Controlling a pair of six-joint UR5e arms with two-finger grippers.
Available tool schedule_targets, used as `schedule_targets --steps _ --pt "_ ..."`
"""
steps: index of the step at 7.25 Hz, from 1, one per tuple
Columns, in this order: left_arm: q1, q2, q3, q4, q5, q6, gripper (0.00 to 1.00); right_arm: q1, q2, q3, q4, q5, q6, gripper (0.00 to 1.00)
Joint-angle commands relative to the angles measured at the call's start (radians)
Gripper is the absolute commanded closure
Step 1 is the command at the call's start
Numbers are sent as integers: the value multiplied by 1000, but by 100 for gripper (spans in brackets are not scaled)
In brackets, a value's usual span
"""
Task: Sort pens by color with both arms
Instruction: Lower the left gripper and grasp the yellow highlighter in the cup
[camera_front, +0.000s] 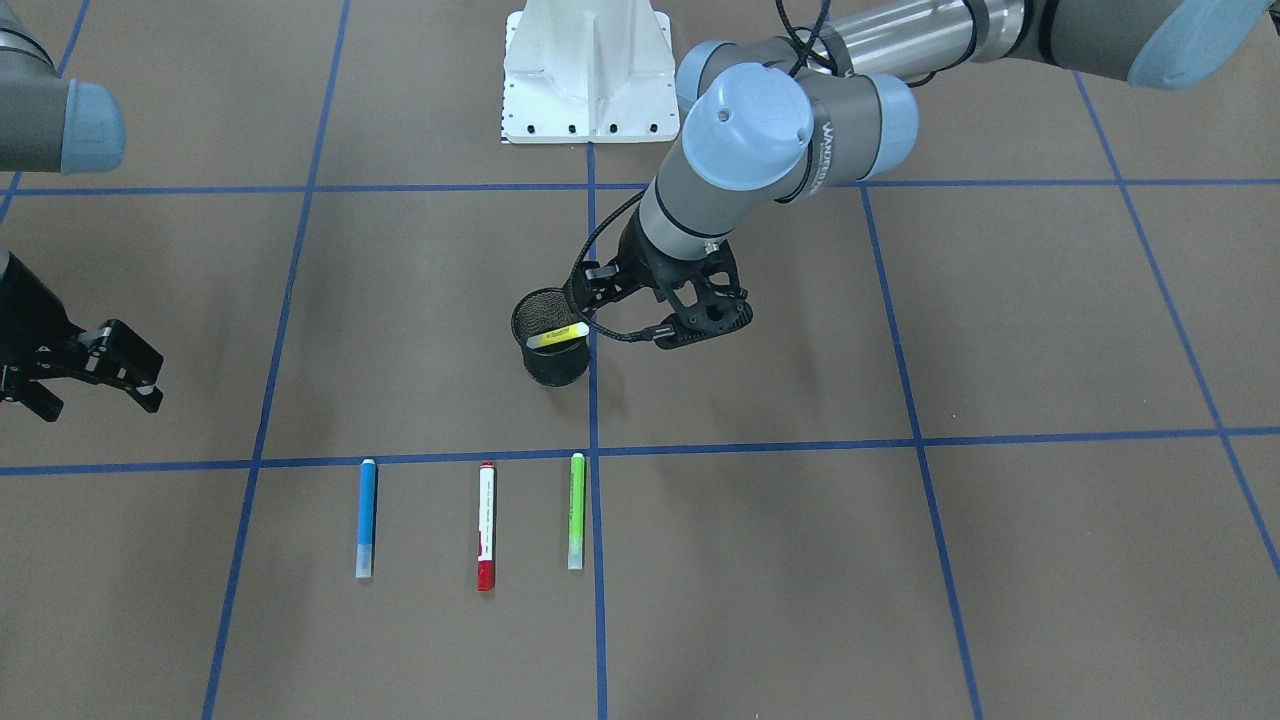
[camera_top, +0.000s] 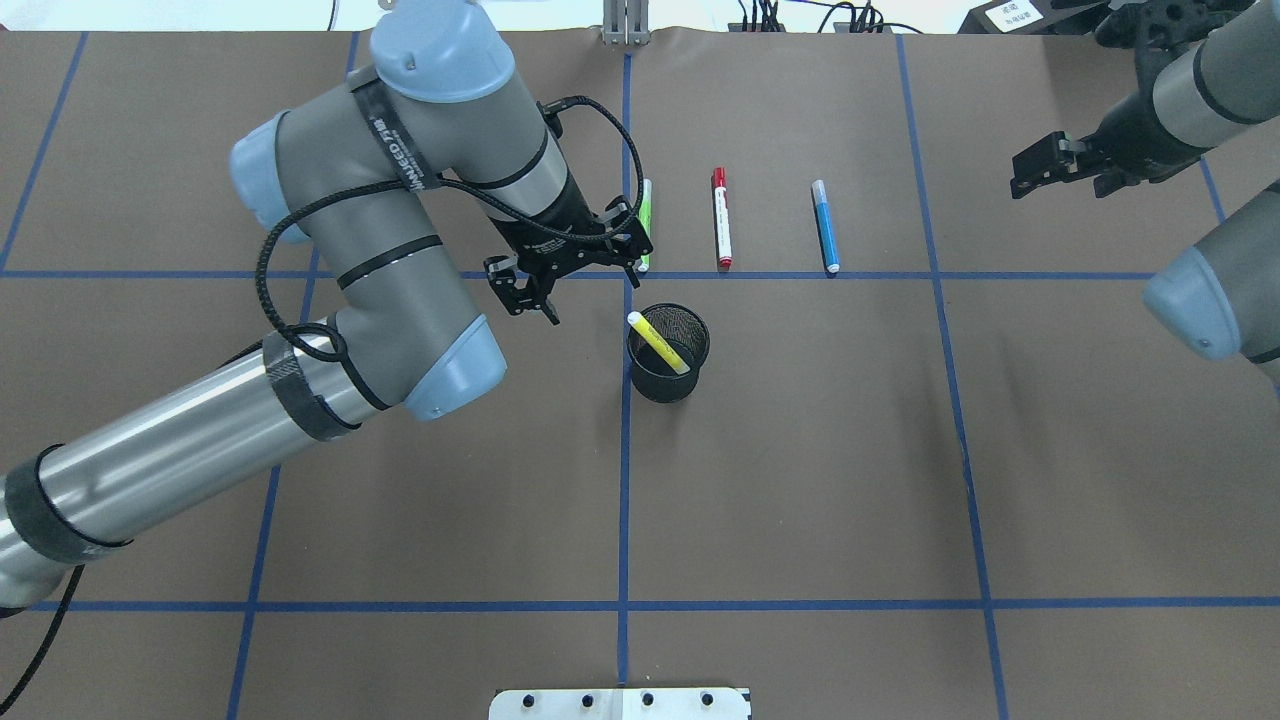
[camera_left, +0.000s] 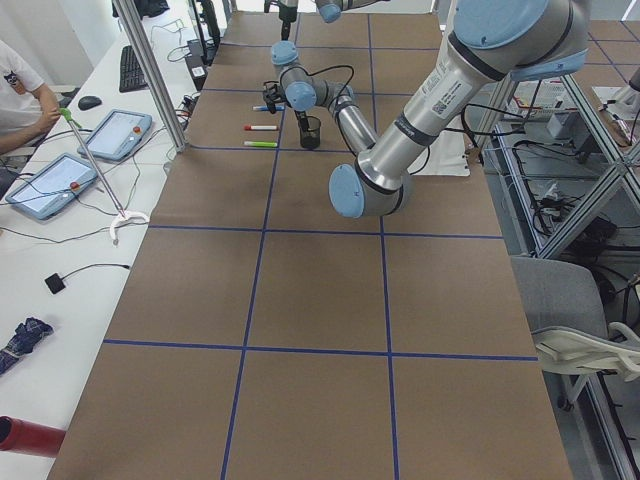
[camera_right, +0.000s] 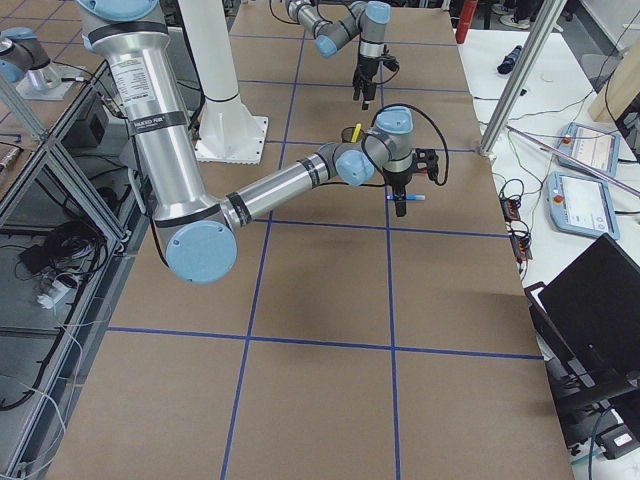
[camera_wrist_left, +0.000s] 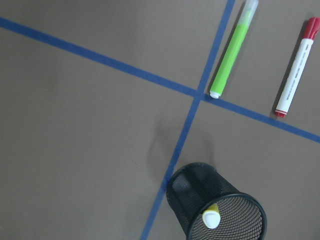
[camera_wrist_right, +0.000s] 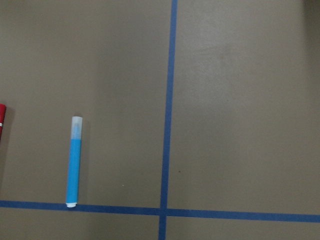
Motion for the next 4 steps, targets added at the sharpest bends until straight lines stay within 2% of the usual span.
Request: schedule_targets --steps 1,2,4 --pt "14 -71 116 -31 -1 -23 10 19 -35 -3 -2 5 -50 2" --pt "16 -71 162 -98 0 -23 11 27 -44 -10 -3 10 -76 2" --pt "16 -75 176 -107 -1 -23 20 36 -46 -27 -2 31 -97 2"
